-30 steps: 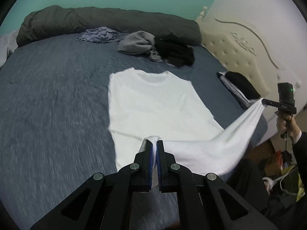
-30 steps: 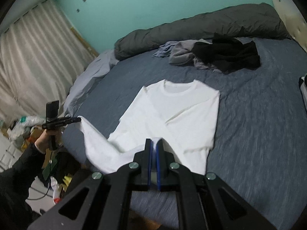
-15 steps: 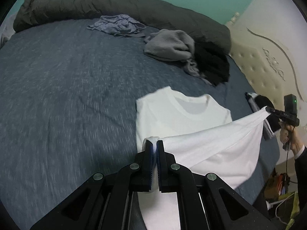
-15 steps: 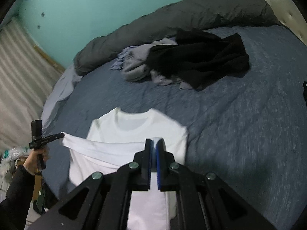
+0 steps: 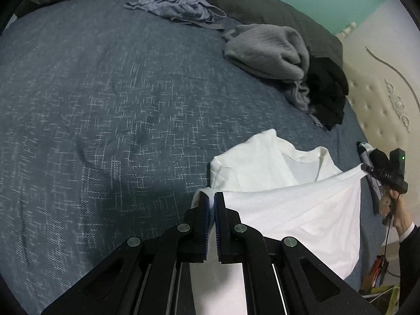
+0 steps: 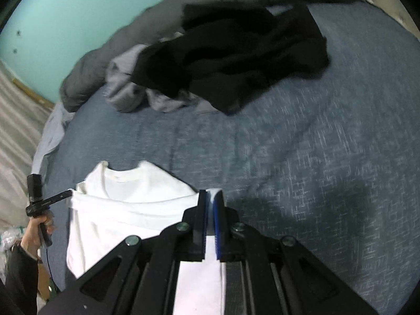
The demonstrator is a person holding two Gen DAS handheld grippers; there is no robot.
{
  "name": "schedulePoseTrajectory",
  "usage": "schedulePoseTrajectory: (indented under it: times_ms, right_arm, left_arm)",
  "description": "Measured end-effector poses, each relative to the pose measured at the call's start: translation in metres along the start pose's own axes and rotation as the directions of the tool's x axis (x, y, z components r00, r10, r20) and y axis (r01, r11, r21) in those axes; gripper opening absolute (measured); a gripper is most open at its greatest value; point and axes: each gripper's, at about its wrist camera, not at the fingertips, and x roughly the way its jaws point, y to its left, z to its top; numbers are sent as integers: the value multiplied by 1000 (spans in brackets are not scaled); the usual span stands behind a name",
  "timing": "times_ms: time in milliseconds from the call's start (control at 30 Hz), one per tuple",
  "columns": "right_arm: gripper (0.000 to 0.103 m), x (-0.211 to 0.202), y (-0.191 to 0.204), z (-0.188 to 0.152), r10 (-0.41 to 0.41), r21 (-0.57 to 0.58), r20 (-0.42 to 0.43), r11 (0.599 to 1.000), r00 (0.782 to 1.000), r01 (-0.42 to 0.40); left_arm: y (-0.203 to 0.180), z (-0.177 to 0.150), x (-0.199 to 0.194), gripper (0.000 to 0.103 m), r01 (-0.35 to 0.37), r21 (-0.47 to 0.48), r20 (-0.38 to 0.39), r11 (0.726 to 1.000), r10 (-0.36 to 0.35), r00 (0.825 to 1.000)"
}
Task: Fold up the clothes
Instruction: 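Lift the held hem with both tools and fold it toward the collar, then open both tools to release the folded hem onto the shirt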
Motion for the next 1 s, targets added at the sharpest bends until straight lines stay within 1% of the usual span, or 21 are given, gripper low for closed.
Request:
schedulePoseTrajectory:
  times_ms: [67,100,133,167,200,267,300,333,367,467,567,667,800,867,1000]
  right_arm:
    - [5,2,-5,0,-3,30,20,1000,1000,2]
    - [9,0,-7,-1,-6,42,36,999,999,4]
    - [21,-4,-8,-1,-13,50,57,999,998,10]
    - [28,-8,-9,-1,-21,57,77,998,997,16]
    - [36,-13,-10,-2,-23,65,98,998,995,16]
    - [36,-23,-9,-4,-12,61,132,998,991,4]
    - [36,-26,-4,-6,-2,34,134,999,991,-2]
    - [36,-29,1,-9,7,8,135,1000,991,-8]
    - [36,-29,9,-14,12,-32,123,999,992,-8]
    - [36,-17,37,-36,3,-173,47,985,999,5]
    - [36,-2,55,-56,-5,-251,-1,968,1000,4]
    - [36,17,66,-73,-47,-308,-49,951,998,30]
    - [36,43,74,-86,-139,-405,-89,910,986,92]
    - [36,52,72,-85,-162,-416,-83,902,983,114]
    - [35,64,65,-70,-184,-396,-33,905,982,156]
  left_arm:
    - [3,2,-1,6,11,-25,16,1000,-11,1000]
    - [5,3,-4,10,21,-40,29,999,-19,999]
    - [7,3,-9,19,30,-53,48,998,-28,998]
    - [8,5,-15,26,29,-61,71,998,-24,997]
    - [7,4,-21,38,19,-56,86,998,-14,996]
    - [5,3,-34,39,-4,-39,112,999,8,994]
    - [3,2,-40,39,-16,-30,124,999,19,992]
    - [-4,-3,-43,39,-20,7,123,1000,19,992]
    - [-13,-8,-45,39,-21,53,117,998,15,993]
    - [-25,-19,-32,39,-38,115,85,993,29,996]
    - [-36,-29,-17,38,-54,171,51,984,46,998]
    - [-46,-39,-3,38,-68,228,19,971,66,998]
    - [-61,-53,17,38,-83,302,-22,950,94,995]
    - [-68,-59,27,38,-89,339,-41,936,110,993]
    - [-60,-39,31,36,-116,330,-5,937,124,992]
